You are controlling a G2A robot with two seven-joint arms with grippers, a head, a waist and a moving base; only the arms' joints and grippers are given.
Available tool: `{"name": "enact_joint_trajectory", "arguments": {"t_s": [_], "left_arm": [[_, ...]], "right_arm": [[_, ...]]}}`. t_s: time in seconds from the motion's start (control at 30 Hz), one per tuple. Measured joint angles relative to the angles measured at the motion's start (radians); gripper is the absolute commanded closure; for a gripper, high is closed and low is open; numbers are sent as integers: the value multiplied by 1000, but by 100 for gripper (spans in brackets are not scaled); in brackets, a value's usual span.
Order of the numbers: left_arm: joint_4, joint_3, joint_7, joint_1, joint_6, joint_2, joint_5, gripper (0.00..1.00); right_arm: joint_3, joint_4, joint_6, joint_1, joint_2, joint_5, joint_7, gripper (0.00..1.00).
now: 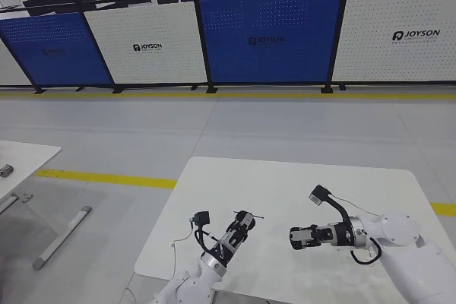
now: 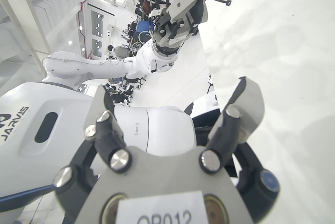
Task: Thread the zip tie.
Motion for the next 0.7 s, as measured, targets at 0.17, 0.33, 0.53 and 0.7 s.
{"name": "enact_joint_trajectory", "arguments": {"t_s": [0.17, 0.33, 0.53, 0.7], "left_arm": [[0, 0, 0, 0, 0, 0, 1, 100], [22, -8, -54, -3, -7, 3, -8, 100], [26, -68, -190, 25, -125, 22, -60, 100], [-2, -116, -295, 42, -138, 33, -152, 100]], "right_arm": [[0, 0, 0, 0, 0, 0, 0, 0], [0, 0, 0, 0, 0, 0, 0, 0], [0, 0, 0, 0, 0, 0, 0, 0], [0, 0, 0, 0, 0, 0, 0, 0]]}}
